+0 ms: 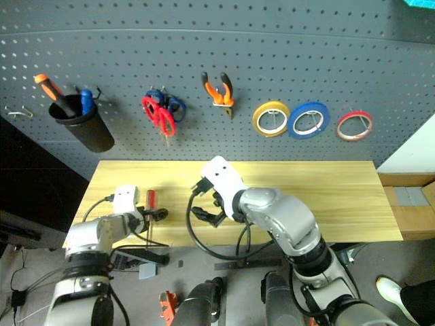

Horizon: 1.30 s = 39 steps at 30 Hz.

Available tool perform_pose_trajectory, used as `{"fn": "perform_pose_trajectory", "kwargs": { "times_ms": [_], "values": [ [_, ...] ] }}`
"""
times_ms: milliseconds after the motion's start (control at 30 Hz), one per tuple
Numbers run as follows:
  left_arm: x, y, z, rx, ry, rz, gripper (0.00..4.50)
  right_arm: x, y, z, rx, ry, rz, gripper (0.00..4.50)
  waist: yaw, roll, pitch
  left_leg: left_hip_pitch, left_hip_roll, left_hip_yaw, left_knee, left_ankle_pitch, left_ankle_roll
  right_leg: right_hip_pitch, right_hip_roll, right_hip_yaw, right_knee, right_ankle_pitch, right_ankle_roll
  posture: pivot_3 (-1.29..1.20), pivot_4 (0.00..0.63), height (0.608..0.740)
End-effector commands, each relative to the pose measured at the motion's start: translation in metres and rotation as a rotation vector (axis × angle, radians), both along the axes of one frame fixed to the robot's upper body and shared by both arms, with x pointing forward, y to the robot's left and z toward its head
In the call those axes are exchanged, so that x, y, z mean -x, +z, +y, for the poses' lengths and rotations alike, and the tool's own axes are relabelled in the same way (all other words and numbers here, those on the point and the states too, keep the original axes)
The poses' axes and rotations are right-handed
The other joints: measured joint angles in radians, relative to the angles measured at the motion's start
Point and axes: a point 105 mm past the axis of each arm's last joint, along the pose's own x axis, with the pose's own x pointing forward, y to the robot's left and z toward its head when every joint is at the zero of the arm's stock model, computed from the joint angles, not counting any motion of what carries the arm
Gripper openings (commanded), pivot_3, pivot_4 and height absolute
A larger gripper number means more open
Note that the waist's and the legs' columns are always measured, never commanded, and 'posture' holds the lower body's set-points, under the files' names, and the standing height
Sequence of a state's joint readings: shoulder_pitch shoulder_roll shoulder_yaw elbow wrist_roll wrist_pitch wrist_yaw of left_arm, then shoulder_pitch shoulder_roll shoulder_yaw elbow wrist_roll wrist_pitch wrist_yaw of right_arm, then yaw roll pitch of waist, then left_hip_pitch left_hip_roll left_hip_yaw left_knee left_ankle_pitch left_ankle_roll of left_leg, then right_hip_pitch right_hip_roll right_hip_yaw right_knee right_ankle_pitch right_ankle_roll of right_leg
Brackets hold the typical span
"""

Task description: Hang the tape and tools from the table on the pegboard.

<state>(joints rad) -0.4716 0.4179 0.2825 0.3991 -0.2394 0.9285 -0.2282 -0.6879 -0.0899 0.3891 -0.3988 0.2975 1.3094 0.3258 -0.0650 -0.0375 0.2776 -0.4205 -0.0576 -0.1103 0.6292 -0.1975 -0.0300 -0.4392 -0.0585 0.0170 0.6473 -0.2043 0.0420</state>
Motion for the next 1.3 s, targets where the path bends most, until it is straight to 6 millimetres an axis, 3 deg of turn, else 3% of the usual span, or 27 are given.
{"fn": "perform_pose_trajectory", "kwargs": {
  "times_ms": [33,100,400,500,633,800,967,1200,1300],
  "values": [
    [-0.003,-0.003,0.007,0.015,0.051,-0.008,4.3,0.006,0.011,0.007,-0.018,0.041,-0.038,4.5,-0.002,0.0,0.0,0.0,0.0,0.0,0.0,0.0,0.0,0.0,0.0,0.0,0.0,0.0,0.0,-0.13,0.305,0.74],
    [-0.006,-0.003,0.011,0.014,0.072,-0.013,3.84,0.007,0.012,0.007,-0.014,0.045,-0.045,4.5,-0.005,0.0,0.0,0.0,0.0,0.0,0.0,0.0,0.0,0.0,0.0,0.0,0.0,0.0,0.0,-0.13,0.303,0.74],
    [-0.01,0.006,0.023,-0.062,0.04,-0.088,0.81,0.003,0.017,0.006,-0.002,0.047,-0.077,4.5,-0.017,0.0,0.0,0.0,0.0,0.0,0.0,0.0,0.0,0.0,-0.001,0.0,0.0,0.0,0.0,-0.14,0.266,0.74],
    [-0.007,0.02,0.03,-0.103,0.07,-0.152,0.79,0.005,0.023,0.003,-0.007,0.07,-0.106,4.5,-0.019,0.0,0.0,0.0,0.0,0.0,0.0,0.0,0.0,0.0,-0.001,0.001,0.0,0.0,0.0,-0.13,0.259,0.74],
    [0.007,0.058,0.047,-0.231,0.143,-0.309,0.79,0.018,0.04,-0.001,-0.02,0.154,-0.197,4.5,-0.02,0.0,0.0,-0.003,0.0,0.0,0.0,-0.001,-0.001,-0.003,-0.004,0.0,-0.001,0.0,0.0,-0.14,0.264,0.74],
    [0.03,0.109,0.041,-0.471,0.113,-0.527,0.79,0.029,0.063,-0.003,-0.047,0.252,-0.382,4.5,-0.019,0.0,0.0,-0.004,0.0,0.0,-0.001,-0.001,-0.002,-0.003,-0.005,0.0,-0.002,0.0,0.0,-0.14,0.268,0.74],
    [0.047,0.154,0.03,-0.613,0.146,-0.716,0.79,0.026,0.091,-0.006,-0.133,0.267,-0.478,4.5,-0.018,0.0,0.0,-0.004,0.0,0.0,-0.001,-0.001,-0.001,-0.003,-0.005,0.0,-0.002,0.0,0.0,-0.1,0.254,0.74],
    [0.039,0.26,0.009,-0.618,0.141,-1.119,0.79,0.017,0.11,0.001,-0.194,0.298,-0.533,4.5,0.008,-0.002,-0.001,-0.004,0.0,0.001,0.0,-0.001,-0.002,-0.002,0.001,-0.002,-0.002,0.0,0.0,-0.04,0.208,0.74],
    [0.033,0.298,0.009,-0.636,0.139,-1.227,0.79,0.012,0.115,0.004,-0.21,0.3,-0.548,4.5,0.011,-0.003,-0.002,-0.004,0.0,0.002,0.001,-0.001,-0.002,-0.002,0.001,-0.002,-0.002,0.0,0.0,-0.04,0.192,0.74]
  ]
}}
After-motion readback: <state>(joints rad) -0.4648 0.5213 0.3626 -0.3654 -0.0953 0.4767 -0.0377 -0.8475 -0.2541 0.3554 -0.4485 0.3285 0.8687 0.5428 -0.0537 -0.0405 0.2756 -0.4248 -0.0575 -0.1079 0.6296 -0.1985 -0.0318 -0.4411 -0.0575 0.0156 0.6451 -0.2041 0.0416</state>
